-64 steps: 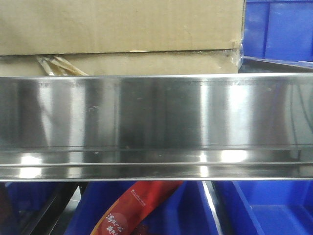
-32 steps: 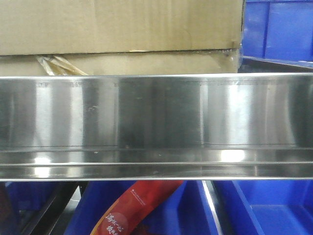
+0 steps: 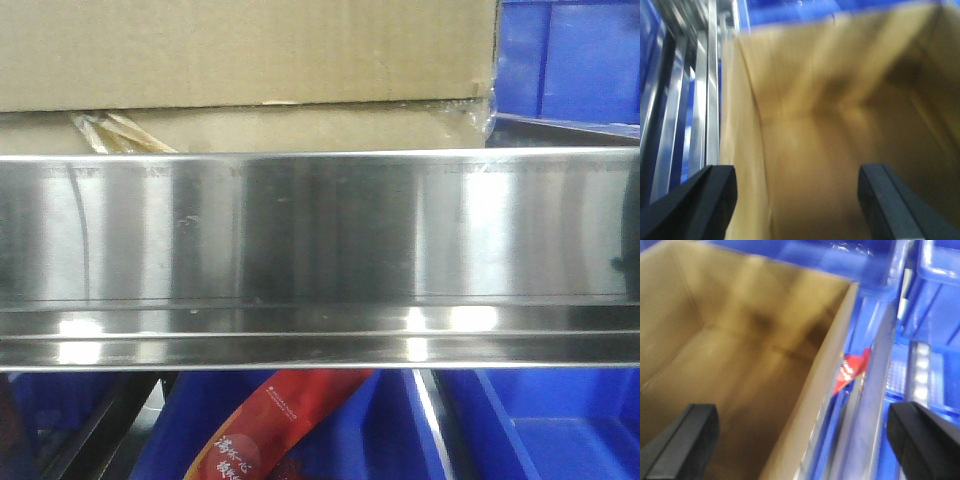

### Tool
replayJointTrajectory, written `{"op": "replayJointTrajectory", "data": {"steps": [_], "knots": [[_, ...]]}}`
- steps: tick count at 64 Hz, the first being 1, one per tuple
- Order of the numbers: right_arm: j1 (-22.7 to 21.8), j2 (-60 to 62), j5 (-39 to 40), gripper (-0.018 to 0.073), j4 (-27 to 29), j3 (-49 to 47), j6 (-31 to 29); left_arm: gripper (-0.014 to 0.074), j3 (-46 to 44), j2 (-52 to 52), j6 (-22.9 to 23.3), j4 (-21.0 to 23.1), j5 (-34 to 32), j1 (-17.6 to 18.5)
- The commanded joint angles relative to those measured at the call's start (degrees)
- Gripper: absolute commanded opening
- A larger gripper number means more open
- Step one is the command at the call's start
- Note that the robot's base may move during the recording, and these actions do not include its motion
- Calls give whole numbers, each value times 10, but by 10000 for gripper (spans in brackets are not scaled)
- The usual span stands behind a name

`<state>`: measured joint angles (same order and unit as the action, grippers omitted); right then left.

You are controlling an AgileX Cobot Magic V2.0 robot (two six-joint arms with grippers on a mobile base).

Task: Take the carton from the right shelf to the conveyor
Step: 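Clamp the carton walls with both grippers and lift it off the shelf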

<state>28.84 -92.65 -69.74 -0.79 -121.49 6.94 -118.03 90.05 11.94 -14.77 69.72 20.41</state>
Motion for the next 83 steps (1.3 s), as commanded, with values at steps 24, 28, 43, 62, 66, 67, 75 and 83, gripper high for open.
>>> {"op": "replayJointTrajectory", "data": {"steps": [24, 28, 43, 62, 66, 67, 75, 83], "knots": [[-20, -126, -2, 568, -9, -59, 41, 414, -23, 102, -30, 83, 2, -117], [-26, -137, -2, 568, -9, -59, 41, 414, -23, 113, -31, 83, 2, -117], [-29, -169, -2, 521, -2, -59, 41, 412, -23, 139, -39, 83, 2, -117], [-31, -170, -2, -81, -8, -58, 41, 20, -12, 151, -39, 89, 2, -118], [-31, -170, -2, -64, -10, -58, 41, -29, -9, 154, -39, 94, 2, -118], [-31, -170, -2, -66, -10, -58, 41, -16, -9, 155, -39, 95, 2, -118], [-31, -160, -2, -69, -10, -58, 41, -17, -8, 150, -39, 97, 2, -118], [-31, -131, -2, -69, -10, -58, 41, -18, -8, 121, -39, 111, 2, -118]]}}
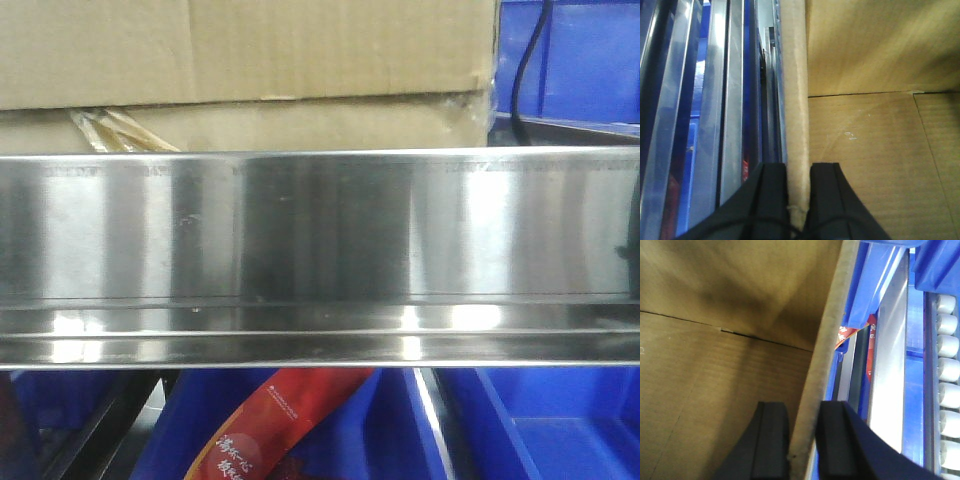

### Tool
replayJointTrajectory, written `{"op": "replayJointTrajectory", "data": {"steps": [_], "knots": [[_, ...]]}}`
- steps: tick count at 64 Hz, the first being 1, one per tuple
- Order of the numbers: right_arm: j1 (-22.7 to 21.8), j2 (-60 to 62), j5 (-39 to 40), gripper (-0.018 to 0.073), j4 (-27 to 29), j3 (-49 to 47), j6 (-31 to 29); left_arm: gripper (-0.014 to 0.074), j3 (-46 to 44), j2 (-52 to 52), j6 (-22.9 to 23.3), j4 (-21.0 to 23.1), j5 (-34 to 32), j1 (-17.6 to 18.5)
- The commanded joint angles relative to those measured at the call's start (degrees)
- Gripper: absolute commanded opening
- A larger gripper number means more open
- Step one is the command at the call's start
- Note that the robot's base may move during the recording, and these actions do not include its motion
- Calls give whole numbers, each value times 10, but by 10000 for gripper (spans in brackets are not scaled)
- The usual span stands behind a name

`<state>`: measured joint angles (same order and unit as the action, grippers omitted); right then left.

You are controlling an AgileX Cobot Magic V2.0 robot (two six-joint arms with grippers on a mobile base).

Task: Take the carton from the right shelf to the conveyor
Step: 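Clamp the carton walls with both grippers and lift it off the shelf, then hold the carton with both grippers and pull it back from the shelf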

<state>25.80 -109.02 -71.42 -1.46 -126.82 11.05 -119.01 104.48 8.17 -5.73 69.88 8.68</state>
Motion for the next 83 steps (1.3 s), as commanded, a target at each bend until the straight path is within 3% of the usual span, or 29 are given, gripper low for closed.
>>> {"op": "replayJointTrajectory", "data": {"steps": [1, 24, 42, 54, 83], "knots": [[-1, 37, 15, -69, -3, -4, 0, -18, 2, -27, -1, 22, 1, 0], [9, 150, 15, -69, -3, 13, -11, -18, 14, -143, 30, 7, 1, 50], [48, 254, 15, -69, -5, 150, -19, -18, 123, -240, 65, -18, 1, 126], [51, 301, 15, -69, -6, 226, -20, -18, 177, -296, 108, -50, 1, 175], [51, 307, 15, -69, -6, 238, -20, -18, 182, -303, 109, -51, 1, 183]]}}
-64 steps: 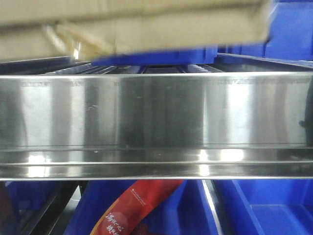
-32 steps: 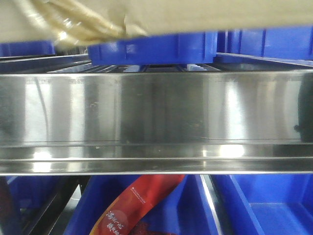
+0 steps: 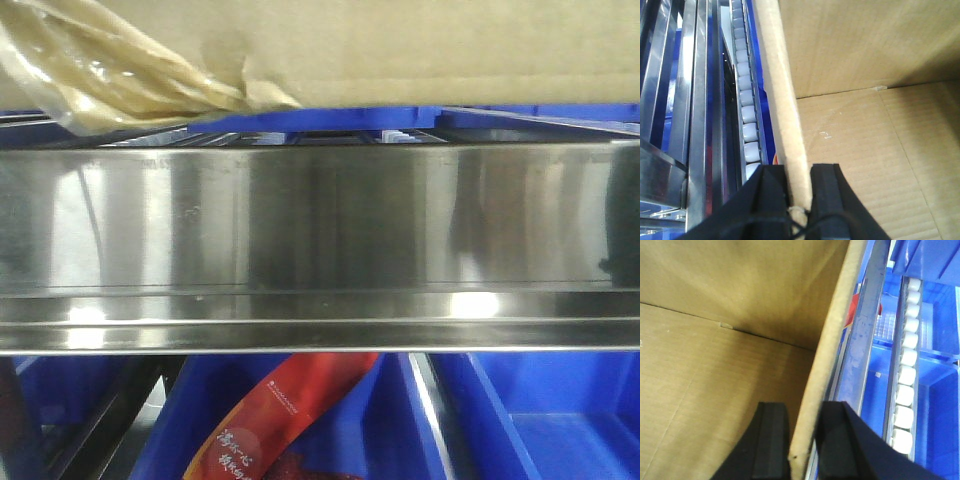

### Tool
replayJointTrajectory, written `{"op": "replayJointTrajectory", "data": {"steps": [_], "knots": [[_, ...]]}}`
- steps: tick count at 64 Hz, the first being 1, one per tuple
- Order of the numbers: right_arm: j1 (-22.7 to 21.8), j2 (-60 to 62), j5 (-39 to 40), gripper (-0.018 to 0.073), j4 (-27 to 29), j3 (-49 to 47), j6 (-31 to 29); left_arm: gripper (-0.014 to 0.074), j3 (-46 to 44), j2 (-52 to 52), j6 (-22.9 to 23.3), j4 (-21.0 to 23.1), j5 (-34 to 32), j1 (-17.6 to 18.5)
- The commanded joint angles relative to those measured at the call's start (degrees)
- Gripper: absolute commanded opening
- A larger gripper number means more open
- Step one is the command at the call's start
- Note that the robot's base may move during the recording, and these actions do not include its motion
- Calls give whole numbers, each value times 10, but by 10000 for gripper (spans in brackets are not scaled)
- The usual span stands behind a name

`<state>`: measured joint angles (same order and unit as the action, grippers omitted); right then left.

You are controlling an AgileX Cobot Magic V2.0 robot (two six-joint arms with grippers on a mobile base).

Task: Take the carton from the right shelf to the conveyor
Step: 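Hold the carton with both grippers and pull it back from the shelf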

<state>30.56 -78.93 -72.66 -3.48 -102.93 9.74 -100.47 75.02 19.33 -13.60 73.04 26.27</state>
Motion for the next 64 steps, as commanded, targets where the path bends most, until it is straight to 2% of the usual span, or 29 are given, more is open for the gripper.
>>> {"op": "replayJointTrajectory", "data": {"steps": [1, 39, 64], "knots": [[4, 7, 27, -69, 15, -1, -7, -18, -4, -9, -2, 28, -31, 8], [4, 7, 28, -69, 15, -1, -7, -18, -4, -9, -2, 28, -34, 8], [4, 7, 96, -69, 15, -1, -7, -18, -4, -9, -2, 28, -42, 8]]}}
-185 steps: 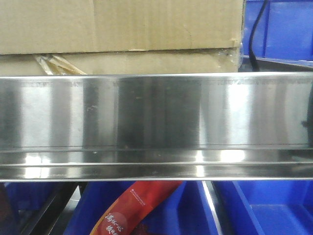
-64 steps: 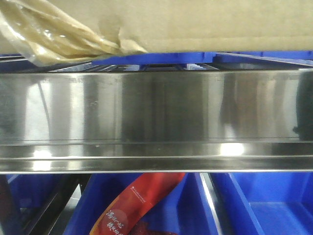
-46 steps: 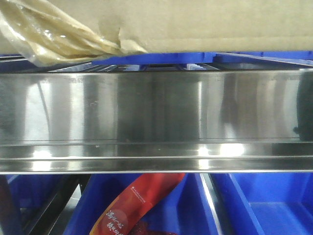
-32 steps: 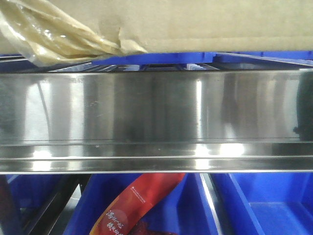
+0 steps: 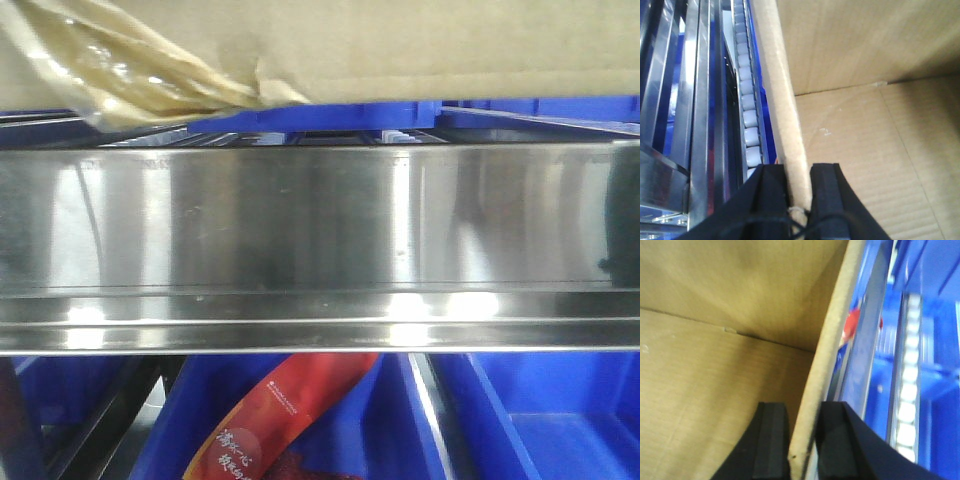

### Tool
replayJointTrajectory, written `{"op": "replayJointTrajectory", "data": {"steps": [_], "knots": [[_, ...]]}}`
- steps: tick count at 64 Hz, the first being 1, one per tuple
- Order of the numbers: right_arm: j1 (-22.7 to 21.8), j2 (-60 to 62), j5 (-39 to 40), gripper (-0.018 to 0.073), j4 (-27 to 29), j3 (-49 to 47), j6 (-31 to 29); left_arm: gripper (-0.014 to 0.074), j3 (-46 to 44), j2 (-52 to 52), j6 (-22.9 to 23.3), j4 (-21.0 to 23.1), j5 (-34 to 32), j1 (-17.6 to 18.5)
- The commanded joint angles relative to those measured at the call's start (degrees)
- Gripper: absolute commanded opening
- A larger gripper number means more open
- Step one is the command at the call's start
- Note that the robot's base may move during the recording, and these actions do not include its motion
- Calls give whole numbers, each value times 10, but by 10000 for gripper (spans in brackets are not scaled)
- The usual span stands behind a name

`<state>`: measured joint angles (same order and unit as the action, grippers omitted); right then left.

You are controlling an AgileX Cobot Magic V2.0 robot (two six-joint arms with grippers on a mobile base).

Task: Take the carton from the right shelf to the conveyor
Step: 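Hold the carton with both grippers and pull it back from the shelf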

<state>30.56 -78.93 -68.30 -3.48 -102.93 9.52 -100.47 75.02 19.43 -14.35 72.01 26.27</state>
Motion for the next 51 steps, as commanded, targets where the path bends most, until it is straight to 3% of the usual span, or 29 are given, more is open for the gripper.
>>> {"op": "replayJointTrajectory", "data": {"steps": [1, 40, 51], "knots": [[4, 7, 55, -69, 15, -1, -5, -18, -4, -9, -3, 35, -31, 8], [4, 5, 107, -69, 35, -1, -5, -18, -4, -9, -3, 36, -30, 8], [4, 3, 113, -69, 35, -1, -5, -18, -4, -9, -3, 20, -30, 8]]}}
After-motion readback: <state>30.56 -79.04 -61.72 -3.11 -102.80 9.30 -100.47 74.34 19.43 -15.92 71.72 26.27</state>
